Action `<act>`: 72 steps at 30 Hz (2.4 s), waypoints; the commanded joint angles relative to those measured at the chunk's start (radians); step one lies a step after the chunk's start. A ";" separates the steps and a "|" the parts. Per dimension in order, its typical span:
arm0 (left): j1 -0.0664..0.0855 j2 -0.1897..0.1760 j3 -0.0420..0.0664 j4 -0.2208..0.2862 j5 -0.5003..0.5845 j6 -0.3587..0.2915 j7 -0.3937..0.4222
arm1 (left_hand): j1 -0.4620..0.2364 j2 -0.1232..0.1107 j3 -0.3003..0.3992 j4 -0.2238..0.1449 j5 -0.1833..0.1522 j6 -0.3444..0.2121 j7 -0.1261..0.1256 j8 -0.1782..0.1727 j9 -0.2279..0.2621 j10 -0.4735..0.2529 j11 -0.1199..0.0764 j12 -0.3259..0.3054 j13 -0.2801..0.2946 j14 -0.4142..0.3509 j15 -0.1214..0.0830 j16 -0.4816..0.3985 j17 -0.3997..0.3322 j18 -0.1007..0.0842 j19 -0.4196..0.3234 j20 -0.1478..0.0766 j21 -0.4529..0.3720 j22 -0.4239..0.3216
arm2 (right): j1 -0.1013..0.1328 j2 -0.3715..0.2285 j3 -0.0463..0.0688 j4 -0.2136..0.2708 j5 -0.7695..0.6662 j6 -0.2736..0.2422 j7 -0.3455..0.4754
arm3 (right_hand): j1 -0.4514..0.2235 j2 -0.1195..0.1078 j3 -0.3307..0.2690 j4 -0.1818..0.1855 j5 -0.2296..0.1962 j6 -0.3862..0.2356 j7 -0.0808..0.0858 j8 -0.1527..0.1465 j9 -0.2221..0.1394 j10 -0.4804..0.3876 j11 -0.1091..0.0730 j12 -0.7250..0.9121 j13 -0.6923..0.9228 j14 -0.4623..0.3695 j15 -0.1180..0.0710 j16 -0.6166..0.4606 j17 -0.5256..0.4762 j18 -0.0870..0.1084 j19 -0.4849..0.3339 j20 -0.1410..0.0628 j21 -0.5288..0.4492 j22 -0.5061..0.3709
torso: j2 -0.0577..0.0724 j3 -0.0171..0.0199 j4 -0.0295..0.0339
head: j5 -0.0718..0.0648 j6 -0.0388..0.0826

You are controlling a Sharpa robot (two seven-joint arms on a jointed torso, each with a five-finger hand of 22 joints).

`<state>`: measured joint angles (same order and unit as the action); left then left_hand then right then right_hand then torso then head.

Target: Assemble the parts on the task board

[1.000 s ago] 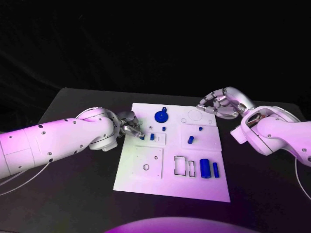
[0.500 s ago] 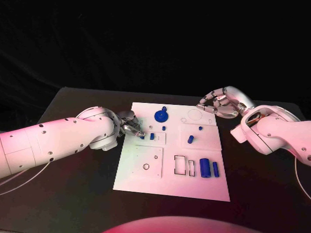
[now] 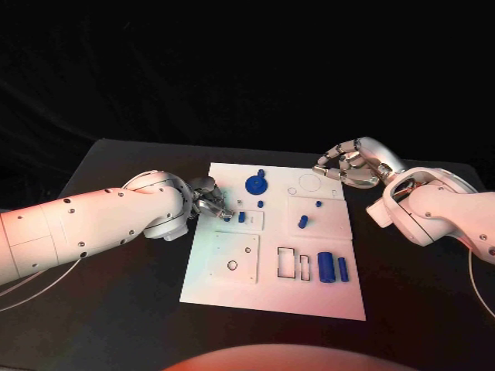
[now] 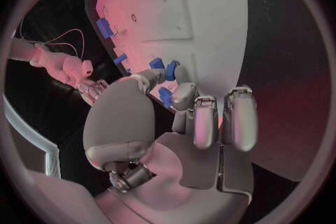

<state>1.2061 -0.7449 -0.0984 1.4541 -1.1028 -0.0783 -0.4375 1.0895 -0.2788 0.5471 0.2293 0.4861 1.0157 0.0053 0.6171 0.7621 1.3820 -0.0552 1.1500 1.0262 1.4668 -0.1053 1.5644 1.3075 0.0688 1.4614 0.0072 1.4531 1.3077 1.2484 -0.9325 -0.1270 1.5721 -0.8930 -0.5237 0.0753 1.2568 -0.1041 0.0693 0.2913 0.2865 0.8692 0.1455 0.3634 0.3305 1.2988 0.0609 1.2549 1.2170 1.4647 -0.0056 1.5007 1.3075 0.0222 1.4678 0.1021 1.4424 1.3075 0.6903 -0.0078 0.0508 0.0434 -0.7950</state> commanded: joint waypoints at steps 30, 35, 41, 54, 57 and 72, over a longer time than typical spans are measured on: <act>-0.006 0.002 -0.002 -0.006 0.004 0.006 -0.014 | 0.150 0.034 0.019 0.026 0.014 -0.011 -0.001 -0.024 0.012 -0.002 -0.008 -0.007 0.003 0.104 -0.011 0.006 0.263 -0.016 0.003 -0.011 -0.002 0.026 | -0.001 0.001 0.000 0.001 -0.001 -0.001 0.011 | -0.006 0.011 -0.007 0.000 0.005 -0.004 -0.005 0.006 -0.002 -0.001 -0.002 -0.003 -0.001 0.065 -0.008 -0.006 0.076 0.014 0.023 -0.008 -0.006 0.177 | 0.001 -0.0005 0.0002 | 0.000 0.003; -0.006 0.001 -0.001 -0.004 0.004 -0.001 -0.009 | 0.190 -0.002 0.183 -0.031 0.015 -0.024 0.015 -0.006 0.041 0.000 0.002 -0.018 0.000 0.104 -0.003 0.006 0.263 -0.017 0.004 -0.006 -0.002 0.029 | -0.001 0.001 0.000 0.001 -0.001 -0.001 0.011 | -0.007 0.011 -0.008 0.000 0.005 -0.004 -0.005 0.006 -0.002 -0.001 -0.002 -0.003 0.000 0.065 -0.008 -0.006 0.076 0.014 0.023 -0.008 -0.007 0.176 | 0.000 -0.0005 0.0006 | -0.001 0.002; -0.005 -0.002 0.000 -0.001 0.005 0.000 -0.007 | 0.187 -0.006 0.212 -0.048 0.015 -0.025 0.017 -0.002 0.048 0.001 0.003 -0.018 0.001 0.104 -0.001 0.006 0.263 -0.017 0.004 -0.004 -0.001 0.031 | -0.001 0.000 0.000 0.001 -0.001 0.000 0.011 | -0.007 0.011 -0.008 0.000 0.005 -0.004 -0.005 0.006 -0.002 -0.001 -0.002 -0.003 0.000 0.065 -0.008 -0.006 0.076 0.014 0.023 -0.008 -0.007 0.176 | 0.000 0.0000 0.0005 | -0.001 0.001; -0.005 -0.010 0.001 0.006 0.006 0.038 -0.023 | 0.184 -0.008 0.225 -0.058 0.014 -0.025 0.017 0.001 0.052 0.003 0.004 -0.017 0.003 0.104 0.000 0.006 0.263 -0.017 0.005 -0.003 0.000 0.032 | -0.001 -0.002 0.000 0.002 -0.001 0.000 0.011 | -0.008 0.012 -0.008 0.000 0.005 -0.004 -0.005 0.006 -0.002 -0.002 -0.002 -0.004 -0.001 0.065 -0.008 -0.007 0.076 0.014 0.023 -0.008 -0.006 0.176 | 0.000 -0.0002 0.0014 | -0.001 -0.001; -0.005 -0.012 0.001 0.008 0.009 0.047 -0.027 | 0.182 -0.008 0.229 -0.061 0.015 -0.024 0.017 0.002 0.053 0.004 0.004 -0.016 0.004 0.104 0.000 0.006 0.263 -0.018 0.005 -0.002 0.000 0.033 | -0.001 -0.002 0.000 0.002 -0.001 0.000 0.011 | -0.008 0.012 -0.008 0.000 0.005 -0.004 -0.005 0.006 -0.002 -0.002 -0.002 -0.004 -0.001 0.065 -0.008 -0.007 0.076 0.014 0.023 -0.008 -0.006 0.176 | -0.001 -0.0005 0.0013 | 0.000 -0.002; -0.005 -0.009 0.001 0.009 0.021 0.049 -0.032 | 0.171 -0.010 0.234 -0.064 0.013 -0.023 0.018 0.005 0.056 0.003 0.005 -0.021 -0.002 0.104 0.000 0.006 0.263 -0.017 0.004 -0.002 -0.001 0.031 | -0.001 -0.001 0.000 0.002 -0.002 -0.001 0.011 | -0.008 0.012 -0.008 0.000 0.005 -0.004 -0.005 0.006 -0.002 -0.002 -0.002 -0.004 -0.001 0.065 -0.008 -0.007 0.076 0.014 0.023 -0.008 -0.006 0.176 | 0.000 -0.0006 0.0012 | 0.000 0.001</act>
<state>1.2074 -0.7555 -0.0916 1.4643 -1.0947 -0.0630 -0.4461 1.2670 -0.2856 0.6103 0.3293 0.4981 0.9921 0.0252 0.6162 0.8175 1.3831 -0.0532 1.1326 1.0256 1.4632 -0.1086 1.5676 1.3074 0.0688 1.4650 0.0037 1.4531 1.3074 1.2480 -0.9340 -0.1270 1.5730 -0.8906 -0.5261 0.0776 1.2516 -0.0989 0.0694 0.2912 0.2865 0.8692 0.1455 0.3634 0.3298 1.2989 0.0611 1.2550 1.2162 1.4647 -0.0057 1.5007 1.3073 0.0223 1.4678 0.1021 1.4385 1.3076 0.6899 -0.0086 0.0519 0.0438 -0.7953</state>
